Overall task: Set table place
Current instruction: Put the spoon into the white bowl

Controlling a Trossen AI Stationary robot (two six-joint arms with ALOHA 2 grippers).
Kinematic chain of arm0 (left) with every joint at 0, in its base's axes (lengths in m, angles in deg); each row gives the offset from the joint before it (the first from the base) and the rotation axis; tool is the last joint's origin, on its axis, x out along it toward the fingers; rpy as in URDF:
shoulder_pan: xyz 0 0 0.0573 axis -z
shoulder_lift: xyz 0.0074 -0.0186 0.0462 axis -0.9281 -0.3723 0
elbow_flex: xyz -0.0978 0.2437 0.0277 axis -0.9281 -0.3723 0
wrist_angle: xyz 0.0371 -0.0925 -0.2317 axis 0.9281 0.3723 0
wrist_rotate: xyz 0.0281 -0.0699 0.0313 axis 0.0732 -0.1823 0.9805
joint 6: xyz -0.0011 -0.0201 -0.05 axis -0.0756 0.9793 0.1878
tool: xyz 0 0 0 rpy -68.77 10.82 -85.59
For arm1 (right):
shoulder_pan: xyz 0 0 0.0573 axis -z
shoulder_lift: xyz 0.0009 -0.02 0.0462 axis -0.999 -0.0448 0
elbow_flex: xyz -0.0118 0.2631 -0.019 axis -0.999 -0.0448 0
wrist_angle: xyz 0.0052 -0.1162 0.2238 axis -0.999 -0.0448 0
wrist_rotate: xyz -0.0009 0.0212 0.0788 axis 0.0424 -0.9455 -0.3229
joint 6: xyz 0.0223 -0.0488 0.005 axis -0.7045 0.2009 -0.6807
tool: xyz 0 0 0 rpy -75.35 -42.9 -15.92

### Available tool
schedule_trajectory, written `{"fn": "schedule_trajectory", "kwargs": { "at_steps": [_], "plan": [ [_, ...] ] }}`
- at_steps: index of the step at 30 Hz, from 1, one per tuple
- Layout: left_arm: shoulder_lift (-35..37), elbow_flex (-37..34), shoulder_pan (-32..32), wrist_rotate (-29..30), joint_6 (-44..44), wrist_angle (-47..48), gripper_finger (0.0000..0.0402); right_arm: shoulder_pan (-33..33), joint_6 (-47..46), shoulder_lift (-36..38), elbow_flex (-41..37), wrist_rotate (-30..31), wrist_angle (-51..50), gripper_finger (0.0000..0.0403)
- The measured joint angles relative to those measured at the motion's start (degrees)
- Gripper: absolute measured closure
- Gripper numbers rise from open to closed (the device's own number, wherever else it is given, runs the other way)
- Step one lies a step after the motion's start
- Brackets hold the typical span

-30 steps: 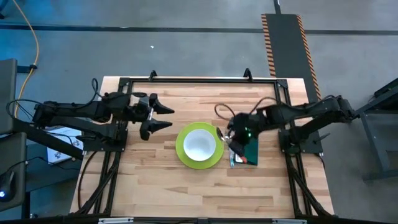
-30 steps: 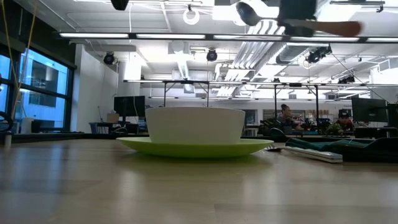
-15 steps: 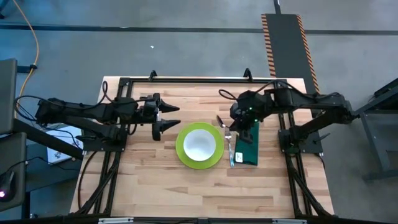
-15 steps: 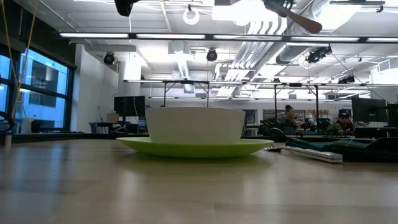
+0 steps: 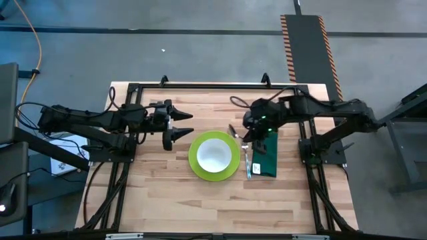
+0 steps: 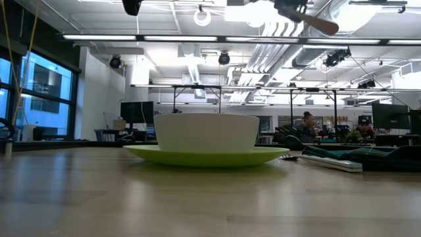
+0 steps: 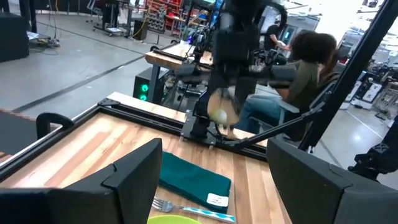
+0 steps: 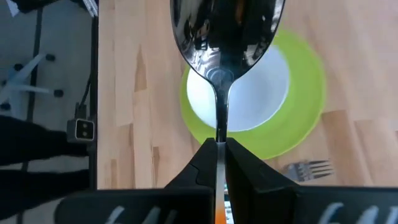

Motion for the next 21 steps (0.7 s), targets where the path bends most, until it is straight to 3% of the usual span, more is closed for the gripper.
{"fn": "schedule_trajectory", "kwargs": {
  "at_steps": [10,21],
  "plan": [
    [0.0,0.0,0.0,-0.1,-0.3,0.3,0.0126,-1.9,1.9,-17.2,1.5,-3.8,-1.8,0.0403],
    [0.9,0.0,0.0,-0.1,-0.4,0.9,0.0126,-4.0,12.2,-37.5,21.7,2.1,-18.7,0.0403]
  ]
}}
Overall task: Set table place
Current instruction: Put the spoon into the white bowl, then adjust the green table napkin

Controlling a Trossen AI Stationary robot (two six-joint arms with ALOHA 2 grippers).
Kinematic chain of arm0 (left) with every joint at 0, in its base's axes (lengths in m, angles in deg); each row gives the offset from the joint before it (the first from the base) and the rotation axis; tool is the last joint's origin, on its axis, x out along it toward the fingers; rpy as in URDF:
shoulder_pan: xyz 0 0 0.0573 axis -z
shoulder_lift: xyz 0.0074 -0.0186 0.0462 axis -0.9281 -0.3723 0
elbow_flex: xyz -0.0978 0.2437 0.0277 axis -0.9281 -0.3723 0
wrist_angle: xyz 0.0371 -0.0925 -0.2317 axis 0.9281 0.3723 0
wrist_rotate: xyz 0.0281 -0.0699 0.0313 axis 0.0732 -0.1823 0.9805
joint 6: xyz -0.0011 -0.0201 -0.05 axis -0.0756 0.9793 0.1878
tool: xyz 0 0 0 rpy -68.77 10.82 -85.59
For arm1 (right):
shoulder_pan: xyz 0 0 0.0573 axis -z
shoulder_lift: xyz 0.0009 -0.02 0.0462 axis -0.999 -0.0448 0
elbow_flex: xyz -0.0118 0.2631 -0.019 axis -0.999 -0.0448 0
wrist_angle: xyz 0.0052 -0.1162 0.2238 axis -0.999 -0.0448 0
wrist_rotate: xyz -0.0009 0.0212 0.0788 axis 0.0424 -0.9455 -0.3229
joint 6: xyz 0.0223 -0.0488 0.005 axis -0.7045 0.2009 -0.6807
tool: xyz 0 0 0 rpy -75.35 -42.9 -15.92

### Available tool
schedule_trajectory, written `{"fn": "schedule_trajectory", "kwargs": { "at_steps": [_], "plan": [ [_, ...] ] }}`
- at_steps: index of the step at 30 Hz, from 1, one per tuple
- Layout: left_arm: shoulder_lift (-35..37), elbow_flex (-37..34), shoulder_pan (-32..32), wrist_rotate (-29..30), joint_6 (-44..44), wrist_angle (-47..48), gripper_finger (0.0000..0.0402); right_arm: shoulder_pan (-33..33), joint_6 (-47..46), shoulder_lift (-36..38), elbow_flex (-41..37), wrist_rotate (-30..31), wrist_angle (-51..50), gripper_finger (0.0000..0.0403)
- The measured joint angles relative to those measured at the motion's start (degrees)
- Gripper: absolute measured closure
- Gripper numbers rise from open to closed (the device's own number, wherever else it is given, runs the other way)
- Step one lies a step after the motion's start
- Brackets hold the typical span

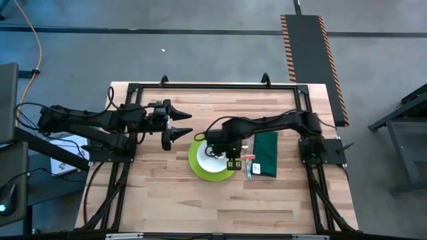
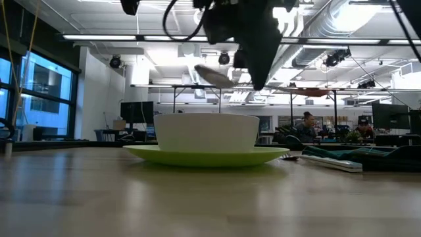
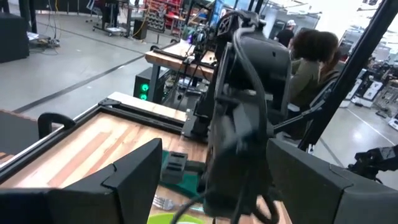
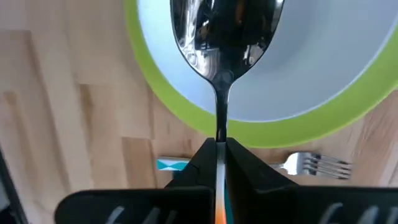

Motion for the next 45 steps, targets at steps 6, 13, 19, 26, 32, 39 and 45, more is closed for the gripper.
{"fn": "schedule_trajectory", "kwargs": {
  "at_steps": [6,13,19,26,32,39,45],
  "plan": [
    [3.3,0.0,0.0,0.0,0.0,2.6,0.0126,0.0,2.8,-7.4,7.4,2.5,-4.3,0.0403],
    [7.7,0.0,0.0,0.2,0.0,2.9,0.0126,1.1,3.1,-12.0,10.0,2.6,-6.4,0.0403],
    [9.4,0.0,0.0,0.2,0.0,2.9,0.0126,2.0,2.8,-12.3,10.0,2.6,-6.6,0.0403],
    [9.5,0.0,0.0,0.2,-0.4,3.0,0.0126,2.5,2.5,-12.3,10.0,2.4,-6.4,0.0397],
    [9.5,0.0,0.0,0.2,-1.4,3.5,0.0126,2.8,2.8,-12.3,10.0,2.2,-6.0,0.0377],
    [9.4,0.0,0.0,0.2,-1.5,3.9,0.0126,2.8,2.8,-12.3,10.0,2.2,-5.1,0.0356],
    [9.4,0.0,0.0,0.2,-1.9,3.9,0.0126,2.8,2.9,-12.3,10.0,2.2,-4.3,0.0345]
  ]
}}
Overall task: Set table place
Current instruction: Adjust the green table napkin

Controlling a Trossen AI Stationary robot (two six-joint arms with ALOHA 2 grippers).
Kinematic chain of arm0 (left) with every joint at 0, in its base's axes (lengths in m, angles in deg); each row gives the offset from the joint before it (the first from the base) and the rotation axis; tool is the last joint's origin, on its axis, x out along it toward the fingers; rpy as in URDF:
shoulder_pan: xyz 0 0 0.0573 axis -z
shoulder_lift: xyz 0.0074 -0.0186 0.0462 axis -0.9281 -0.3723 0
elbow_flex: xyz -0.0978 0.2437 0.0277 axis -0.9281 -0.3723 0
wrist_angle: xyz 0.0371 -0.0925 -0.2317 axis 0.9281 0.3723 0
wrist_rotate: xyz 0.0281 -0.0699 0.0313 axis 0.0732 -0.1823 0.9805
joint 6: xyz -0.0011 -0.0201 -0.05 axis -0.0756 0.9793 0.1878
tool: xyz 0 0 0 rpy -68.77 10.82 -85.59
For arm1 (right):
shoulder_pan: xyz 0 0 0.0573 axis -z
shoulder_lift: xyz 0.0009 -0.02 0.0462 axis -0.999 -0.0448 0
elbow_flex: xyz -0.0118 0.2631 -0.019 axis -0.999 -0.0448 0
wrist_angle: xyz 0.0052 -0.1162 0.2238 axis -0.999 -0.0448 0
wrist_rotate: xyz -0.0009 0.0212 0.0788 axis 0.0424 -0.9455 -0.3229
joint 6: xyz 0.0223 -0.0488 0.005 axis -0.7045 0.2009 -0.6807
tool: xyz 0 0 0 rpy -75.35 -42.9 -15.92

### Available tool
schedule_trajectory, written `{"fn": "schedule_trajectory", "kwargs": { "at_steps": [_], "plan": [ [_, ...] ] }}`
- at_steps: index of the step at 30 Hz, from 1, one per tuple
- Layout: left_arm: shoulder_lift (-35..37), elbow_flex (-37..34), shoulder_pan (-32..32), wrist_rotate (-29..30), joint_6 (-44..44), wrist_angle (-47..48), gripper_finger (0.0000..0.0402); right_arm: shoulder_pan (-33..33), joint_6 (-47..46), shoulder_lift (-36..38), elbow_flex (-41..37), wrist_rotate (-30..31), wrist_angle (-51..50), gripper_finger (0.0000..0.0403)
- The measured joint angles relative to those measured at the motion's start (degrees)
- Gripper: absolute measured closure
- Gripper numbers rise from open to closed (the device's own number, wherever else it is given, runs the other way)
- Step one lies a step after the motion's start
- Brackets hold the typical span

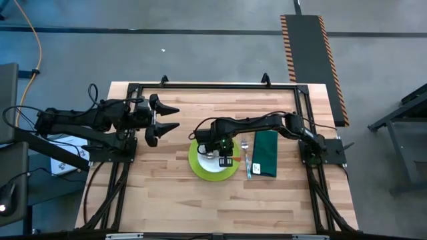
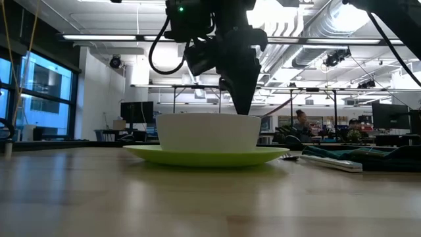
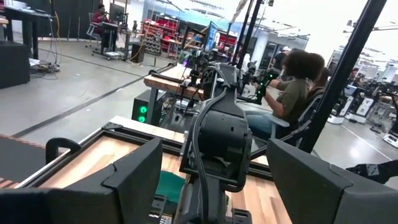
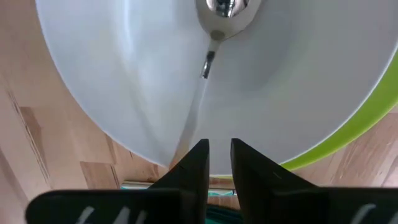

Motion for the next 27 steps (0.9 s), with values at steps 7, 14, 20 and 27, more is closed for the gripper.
{"fn": "schedule_trajectory", "kwargs": {
  "at_steps": [7,14,20,27],
  "plan": [
    [0.0,0.0,0.0,0.7,-0.1,0.0,0.0126,0.0,0.8,3.1,0.0,0.4,-2.4,0.0337],
    [1.0,0.0,0.0,0.9,-1.4,0.3,0.0126,-0.1,-0.6,16.4,-9.9,3.9,0.1,0.0336],
    [2.4,0.0,0.0,2.8,-1.1,0.4,0.0126,-0.2,-11.4,39.0,-37.5,3.9,11.1,0.0336],
    [3.3,0.0,0.0,6.3,-1.1,0.4,0.0126,-0.6,-26.4,65.0,-60.0,4.1,22.0,0.0336]
  ]
}}
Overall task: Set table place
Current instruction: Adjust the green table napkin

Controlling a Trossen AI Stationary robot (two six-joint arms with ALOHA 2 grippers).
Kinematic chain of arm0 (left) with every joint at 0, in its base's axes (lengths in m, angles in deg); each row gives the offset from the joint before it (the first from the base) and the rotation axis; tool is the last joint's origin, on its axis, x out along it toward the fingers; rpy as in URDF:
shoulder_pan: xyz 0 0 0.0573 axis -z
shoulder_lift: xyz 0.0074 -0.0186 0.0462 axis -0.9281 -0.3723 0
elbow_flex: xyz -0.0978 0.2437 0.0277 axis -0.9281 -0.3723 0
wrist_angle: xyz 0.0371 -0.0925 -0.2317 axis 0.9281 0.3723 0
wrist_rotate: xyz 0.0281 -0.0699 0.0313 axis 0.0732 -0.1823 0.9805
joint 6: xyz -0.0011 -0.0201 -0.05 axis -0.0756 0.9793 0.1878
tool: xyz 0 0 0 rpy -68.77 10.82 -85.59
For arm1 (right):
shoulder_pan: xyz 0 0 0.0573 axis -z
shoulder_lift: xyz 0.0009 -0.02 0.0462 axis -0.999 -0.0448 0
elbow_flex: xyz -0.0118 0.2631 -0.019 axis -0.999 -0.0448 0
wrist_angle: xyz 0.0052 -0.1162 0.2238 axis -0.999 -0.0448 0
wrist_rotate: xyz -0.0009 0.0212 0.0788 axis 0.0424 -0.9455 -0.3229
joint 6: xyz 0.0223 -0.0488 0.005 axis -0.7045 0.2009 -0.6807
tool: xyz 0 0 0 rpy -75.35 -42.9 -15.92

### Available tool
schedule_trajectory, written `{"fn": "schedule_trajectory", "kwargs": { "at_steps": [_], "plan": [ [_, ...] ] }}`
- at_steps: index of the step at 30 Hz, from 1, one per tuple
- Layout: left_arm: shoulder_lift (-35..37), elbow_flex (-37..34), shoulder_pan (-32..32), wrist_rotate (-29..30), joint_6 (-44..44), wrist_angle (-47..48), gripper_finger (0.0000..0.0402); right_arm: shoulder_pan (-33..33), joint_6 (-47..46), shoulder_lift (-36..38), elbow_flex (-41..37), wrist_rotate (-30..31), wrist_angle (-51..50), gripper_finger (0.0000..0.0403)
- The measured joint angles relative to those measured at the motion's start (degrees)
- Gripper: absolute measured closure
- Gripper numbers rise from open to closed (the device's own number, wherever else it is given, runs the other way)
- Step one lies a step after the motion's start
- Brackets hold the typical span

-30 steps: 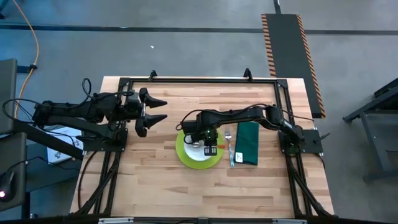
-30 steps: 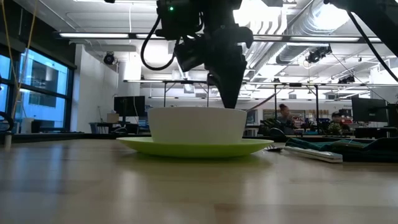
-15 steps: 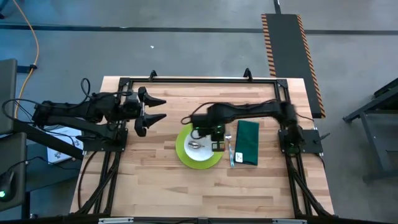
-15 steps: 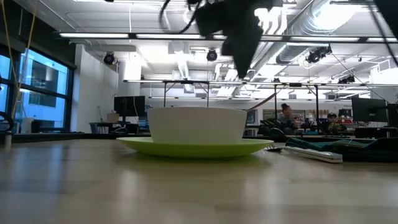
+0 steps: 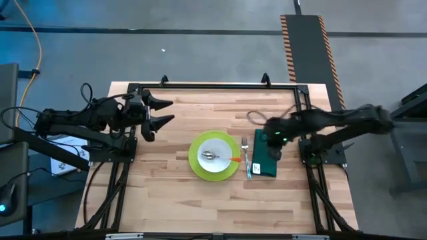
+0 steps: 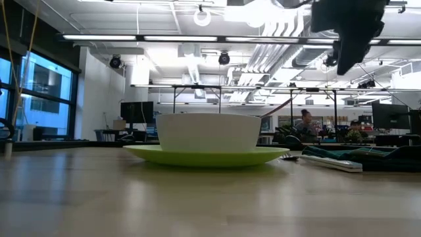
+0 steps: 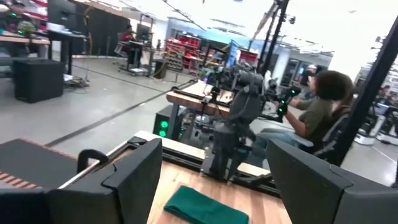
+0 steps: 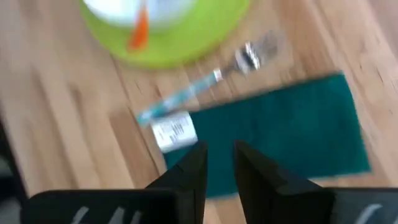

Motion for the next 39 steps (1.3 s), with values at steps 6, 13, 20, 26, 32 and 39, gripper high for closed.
{"fn": "schedule_trajectory", "kwargs": {
  "at_steps": [6,13,20,26,32,39],
  "plan": [
    [0.0,0.0,0.0,1.3,0.0,0.0,0.0126,0.0,-1.9,13.8,-13.4,0.7,22.2,0.0336],
    [0.0,0.0,0.0,2.5,0.1,-0.1,0.0126,0.0,-0.8,14.2,-22.0,-1.9,30.9,0.0386],
    [0.0,0.0,0.0,2.7,0.1,-0.1,0.0126,0.0,0.8,4.2,-22.5,-3.6,30.6,0.0401],
    [0.0,0.0,0.0,2.8,0.1,-0.1,0.0126,0.0,4.4,-6.9,-22.5,-6.9,29.6,0.0402],
    [0.0,0.0,0.0,2.9,0.1,-0.1,0.0126,-1.0,9.6,-12.9,-22.5,-7.9,29.6,0.0403],
    [0.0,0.0,0.0,4.2,0.1,-0.1,0.0126,-1.1,10.9,-13.9,-22.5,-8.1,29.6,0.0403]
  ]
}}
